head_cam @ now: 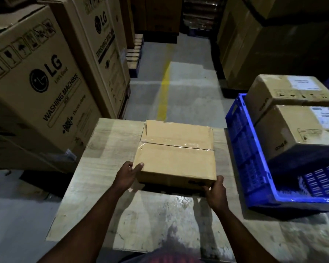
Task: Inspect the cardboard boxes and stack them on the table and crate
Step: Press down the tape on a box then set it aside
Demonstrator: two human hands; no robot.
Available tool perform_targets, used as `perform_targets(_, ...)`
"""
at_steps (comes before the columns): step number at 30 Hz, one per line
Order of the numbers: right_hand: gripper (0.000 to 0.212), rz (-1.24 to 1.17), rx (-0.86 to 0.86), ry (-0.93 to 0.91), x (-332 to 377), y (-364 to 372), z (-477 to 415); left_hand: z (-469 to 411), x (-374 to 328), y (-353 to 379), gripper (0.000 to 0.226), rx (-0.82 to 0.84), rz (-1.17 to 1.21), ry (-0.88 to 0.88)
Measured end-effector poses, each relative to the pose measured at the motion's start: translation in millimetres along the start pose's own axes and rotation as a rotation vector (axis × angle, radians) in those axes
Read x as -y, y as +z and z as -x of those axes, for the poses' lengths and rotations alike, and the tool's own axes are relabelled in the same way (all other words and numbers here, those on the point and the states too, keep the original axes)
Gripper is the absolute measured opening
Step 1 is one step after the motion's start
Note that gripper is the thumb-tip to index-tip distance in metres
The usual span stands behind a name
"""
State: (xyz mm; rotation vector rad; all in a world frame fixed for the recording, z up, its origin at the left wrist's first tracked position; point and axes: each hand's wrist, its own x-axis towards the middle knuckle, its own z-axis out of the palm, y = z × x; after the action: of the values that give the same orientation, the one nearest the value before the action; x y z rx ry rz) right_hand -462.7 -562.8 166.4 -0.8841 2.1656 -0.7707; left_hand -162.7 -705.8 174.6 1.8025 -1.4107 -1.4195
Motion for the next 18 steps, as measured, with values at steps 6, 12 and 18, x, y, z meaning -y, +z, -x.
perform_targets(6, 0.083, -0.357, -0.102, 0.455, 8.2, 20.6, 20.8, -39.5, -54.0, 5.6, 0.092, -0.089, -0.491, 0.256)
perform_targets(12, 0.036, -0.527, 0.192, 0.452, 47.1, 49.5, 56.7, -98.9, -112.7, 52.3, 0.085, 0.121, -0.948, 0.598)
perform_targets(18, 0.046, -0.66, 0.248, 0.385, 68.8, 65.4, 51.9, -128.6, -141.4, 97.8, 0.083, 0.231, -1.095, 0.676)
